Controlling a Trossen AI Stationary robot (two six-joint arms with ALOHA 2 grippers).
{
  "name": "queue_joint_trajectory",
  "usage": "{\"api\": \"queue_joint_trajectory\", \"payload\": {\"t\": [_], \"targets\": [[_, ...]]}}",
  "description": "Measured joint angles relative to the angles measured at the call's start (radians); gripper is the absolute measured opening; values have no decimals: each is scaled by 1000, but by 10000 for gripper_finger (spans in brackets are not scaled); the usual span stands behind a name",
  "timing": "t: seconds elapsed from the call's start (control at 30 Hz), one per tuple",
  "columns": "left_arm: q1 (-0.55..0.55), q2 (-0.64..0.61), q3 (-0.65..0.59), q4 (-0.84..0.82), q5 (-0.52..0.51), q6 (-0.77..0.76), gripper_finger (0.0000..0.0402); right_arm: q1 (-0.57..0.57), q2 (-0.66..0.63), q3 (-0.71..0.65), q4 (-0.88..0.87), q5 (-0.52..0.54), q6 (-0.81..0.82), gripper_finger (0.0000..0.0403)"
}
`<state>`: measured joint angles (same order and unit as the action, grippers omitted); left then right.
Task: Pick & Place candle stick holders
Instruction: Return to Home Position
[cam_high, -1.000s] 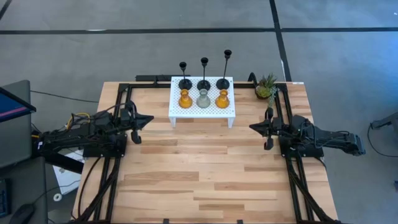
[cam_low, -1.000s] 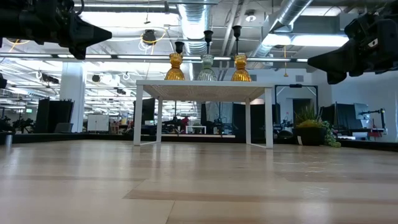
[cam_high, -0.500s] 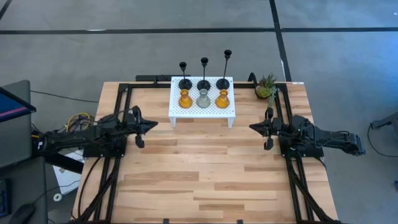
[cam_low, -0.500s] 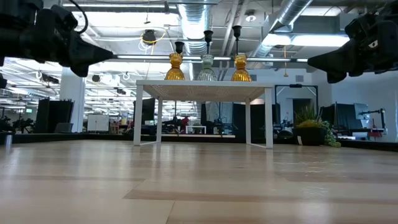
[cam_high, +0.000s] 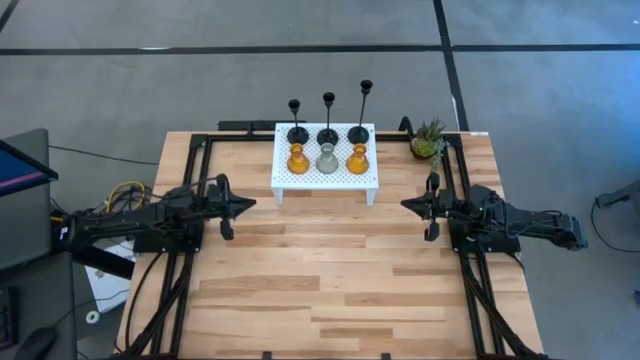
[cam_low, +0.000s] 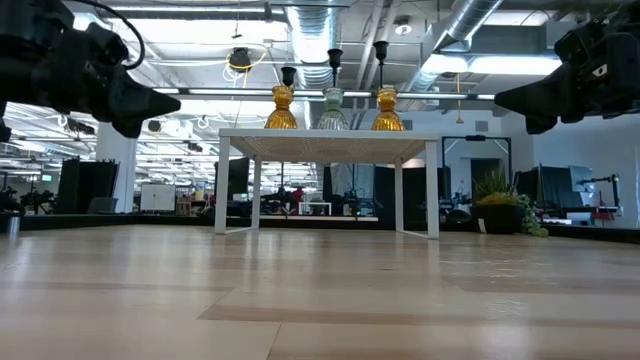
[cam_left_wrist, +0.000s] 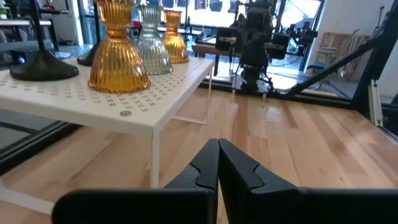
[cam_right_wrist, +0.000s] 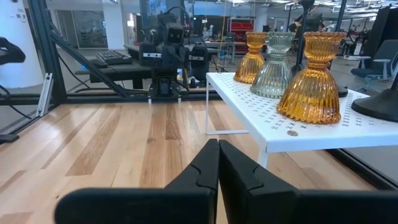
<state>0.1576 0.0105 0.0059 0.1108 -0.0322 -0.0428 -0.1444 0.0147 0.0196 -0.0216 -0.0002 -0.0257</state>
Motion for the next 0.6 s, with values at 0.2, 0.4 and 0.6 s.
{"api": "queue_joint_trajectory", "payload": {"t": [0.2, 0.4, 0.6], "targets": [[0, 51, 0, 2, 0, 9, 7, 0, 0, 0, 0, 0, 0, 0], [0, 115, 0, 2, 0, 11, 7, 0, 0, 0, 0, 0, 0, 0], [0, 179, 0, 3, 0, 11, 7, 0, 0, 0, 0, 0, 0, 0]]}}
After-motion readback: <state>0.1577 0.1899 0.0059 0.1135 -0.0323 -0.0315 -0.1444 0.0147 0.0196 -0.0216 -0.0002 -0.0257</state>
